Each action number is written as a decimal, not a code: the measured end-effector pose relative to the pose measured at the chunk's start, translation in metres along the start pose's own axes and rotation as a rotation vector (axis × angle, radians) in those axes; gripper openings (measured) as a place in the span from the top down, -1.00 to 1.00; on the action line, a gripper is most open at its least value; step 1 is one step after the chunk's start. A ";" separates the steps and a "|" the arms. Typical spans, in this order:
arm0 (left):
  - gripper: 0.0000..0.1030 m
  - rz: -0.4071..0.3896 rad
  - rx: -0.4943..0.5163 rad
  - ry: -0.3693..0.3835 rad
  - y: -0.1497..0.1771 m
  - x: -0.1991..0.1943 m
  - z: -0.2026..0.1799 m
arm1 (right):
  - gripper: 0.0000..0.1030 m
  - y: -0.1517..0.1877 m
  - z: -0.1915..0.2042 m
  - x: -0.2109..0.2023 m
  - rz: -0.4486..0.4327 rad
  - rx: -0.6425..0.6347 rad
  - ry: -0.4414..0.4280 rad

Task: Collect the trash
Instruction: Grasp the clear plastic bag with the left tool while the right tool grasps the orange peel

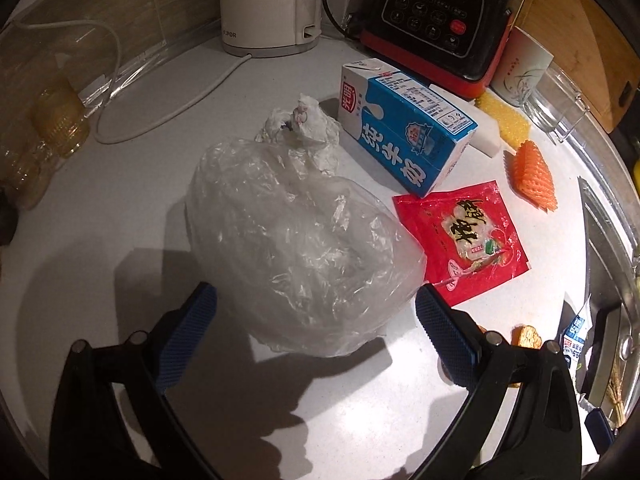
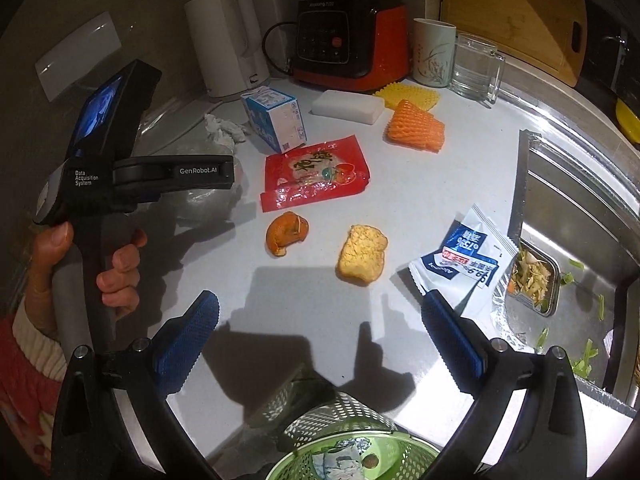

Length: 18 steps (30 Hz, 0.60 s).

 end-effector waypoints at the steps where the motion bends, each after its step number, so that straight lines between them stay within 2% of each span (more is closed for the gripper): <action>1: -0.85 -0.001 0.002 -0.003 -0.001 0.001 0.001 | -0.95 -0.002 0.002 0.003 0.003 -0.001 -0.003; 9: -0.81 0.002 -0.003 0.015 -0.004 0.008 0.006 | -0.95 -0.009 0.014 0.018 0.022 -0.015 0.002; 12: -0.53 -0.001 0.000 0.016 -0.004 0.008 0.006 | -0.95 -0.011 0.015 0.022 0.021 -0.018 0.006; 16: 0.13 -0.004 0.000 0.055 -0.002 0.010 0.007 | -0.95 -0.012 0.013 0.027 0.030 -0.009 0.015; 18: 0.32 -0.014 0.002 0.066 -0.002 0.008 0.008 | -0.95 -0.013 0.011 0.030 0.034 -0.002 0.013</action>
Point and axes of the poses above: each gripper's, at about its wrist camera, not at the fingertips, and x roughly the way its jaws point, z to its left, y to its underside, the point moved 5 cm from there along x, roughly the way its jaws point, and after that the axes turned 12 degrees about x, right-handed, at the moved point
